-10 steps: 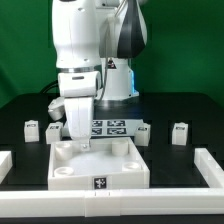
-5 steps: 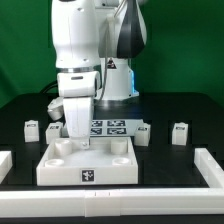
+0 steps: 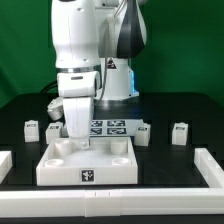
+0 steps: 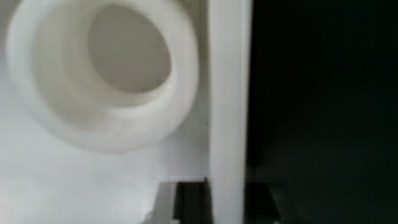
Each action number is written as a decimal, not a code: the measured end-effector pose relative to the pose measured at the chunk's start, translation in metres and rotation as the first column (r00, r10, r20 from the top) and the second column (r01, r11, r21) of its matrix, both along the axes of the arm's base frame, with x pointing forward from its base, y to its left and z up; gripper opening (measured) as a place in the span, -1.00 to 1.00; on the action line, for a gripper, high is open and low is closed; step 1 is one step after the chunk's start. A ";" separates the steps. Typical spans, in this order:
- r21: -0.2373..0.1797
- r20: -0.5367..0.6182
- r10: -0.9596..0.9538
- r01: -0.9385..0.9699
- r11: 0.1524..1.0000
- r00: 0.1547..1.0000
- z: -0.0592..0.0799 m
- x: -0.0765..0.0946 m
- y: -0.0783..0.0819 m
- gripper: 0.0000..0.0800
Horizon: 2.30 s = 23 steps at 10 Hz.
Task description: Assemble one leg
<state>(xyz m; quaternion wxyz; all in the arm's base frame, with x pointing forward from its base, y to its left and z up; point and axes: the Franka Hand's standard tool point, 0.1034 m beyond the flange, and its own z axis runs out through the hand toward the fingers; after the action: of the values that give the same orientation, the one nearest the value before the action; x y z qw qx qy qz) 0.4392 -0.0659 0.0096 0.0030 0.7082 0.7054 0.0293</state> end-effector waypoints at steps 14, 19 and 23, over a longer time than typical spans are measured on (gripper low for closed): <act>0.029 -0.097 -0.030 0.033 0.999 0.995 -0.002 0.051 0.118 -0.06; 0.029 -0.098 -0.032 0.035 0.999 0.995 -0.002 0.051 0.117 0.61; 0.029 -0.098 -0.033 0.036 0.999 0.995 -0.002 0.051 0.117 0.62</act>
Offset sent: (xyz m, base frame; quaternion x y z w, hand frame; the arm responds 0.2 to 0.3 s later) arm 0.0237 0.0444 -0.0092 0.0174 -0.0142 0.0277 0.9994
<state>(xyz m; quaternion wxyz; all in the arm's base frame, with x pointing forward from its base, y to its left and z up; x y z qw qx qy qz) 0.4903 0.0507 0.0076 -0.0419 0.7208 0.6919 0.0055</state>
